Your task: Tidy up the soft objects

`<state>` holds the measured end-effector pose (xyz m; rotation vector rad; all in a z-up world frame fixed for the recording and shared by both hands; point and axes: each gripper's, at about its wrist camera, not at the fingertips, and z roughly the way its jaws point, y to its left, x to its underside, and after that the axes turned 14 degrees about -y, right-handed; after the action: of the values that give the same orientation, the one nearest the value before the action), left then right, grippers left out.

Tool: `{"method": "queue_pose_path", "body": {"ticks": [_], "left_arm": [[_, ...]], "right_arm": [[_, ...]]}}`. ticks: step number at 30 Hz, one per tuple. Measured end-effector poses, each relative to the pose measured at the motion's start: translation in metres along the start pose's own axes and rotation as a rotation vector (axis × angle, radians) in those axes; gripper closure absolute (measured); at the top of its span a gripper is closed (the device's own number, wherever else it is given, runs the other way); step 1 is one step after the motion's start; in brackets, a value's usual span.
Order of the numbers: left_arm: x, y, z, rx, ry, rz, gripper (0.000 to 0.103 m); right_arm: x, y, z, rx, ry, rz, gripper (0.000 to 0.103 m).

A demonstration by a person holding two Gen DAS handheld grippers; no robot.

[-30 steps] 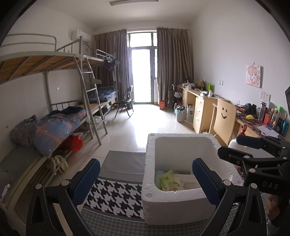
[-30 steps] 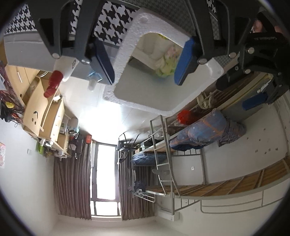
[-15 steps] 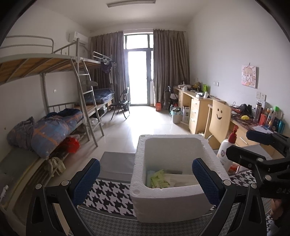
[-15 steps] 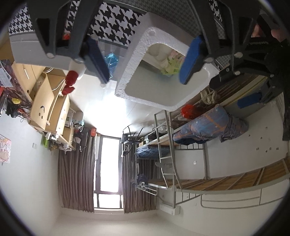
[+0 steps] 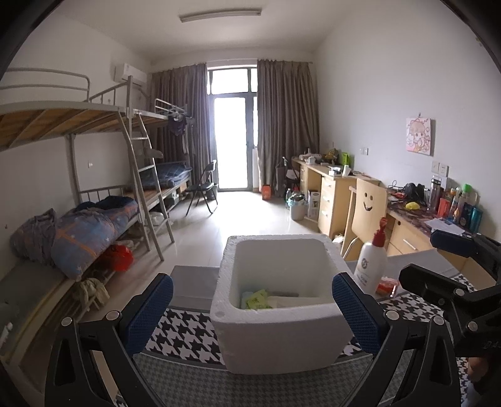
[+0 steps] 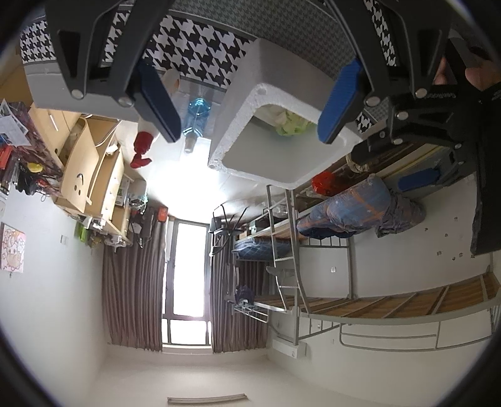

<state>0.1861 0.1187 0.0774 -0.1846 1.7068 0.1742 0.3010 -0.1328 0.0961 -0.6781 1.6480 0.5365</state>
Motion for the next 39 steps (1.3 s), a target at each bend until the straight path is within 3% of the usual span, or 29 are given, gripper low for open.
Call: {"method": "queue_pose_path", "body": {"ticks": [16, 24, 39], "left_arm": [[0.015, -0.01, -0.041, 0.024, -0.037, -0.023, 0.001], [0.023, -0.019, -0.062, 0.044, -0.067, 0.002, 0.001], [0.033, -0.031, -0.093, 0.047, -0.113, -0.002, 0.001]], "right_arm": [[0.02, 0.011, -0.045, 0.112, -0.03, -0.007, 0.009], [0.028, 0.012, -0.074, 0.104, -0.09, 0.033, 0.001], [0.045, 0.016, -0.118, 0.178, -0.115, 0.022, 0.001]]}}
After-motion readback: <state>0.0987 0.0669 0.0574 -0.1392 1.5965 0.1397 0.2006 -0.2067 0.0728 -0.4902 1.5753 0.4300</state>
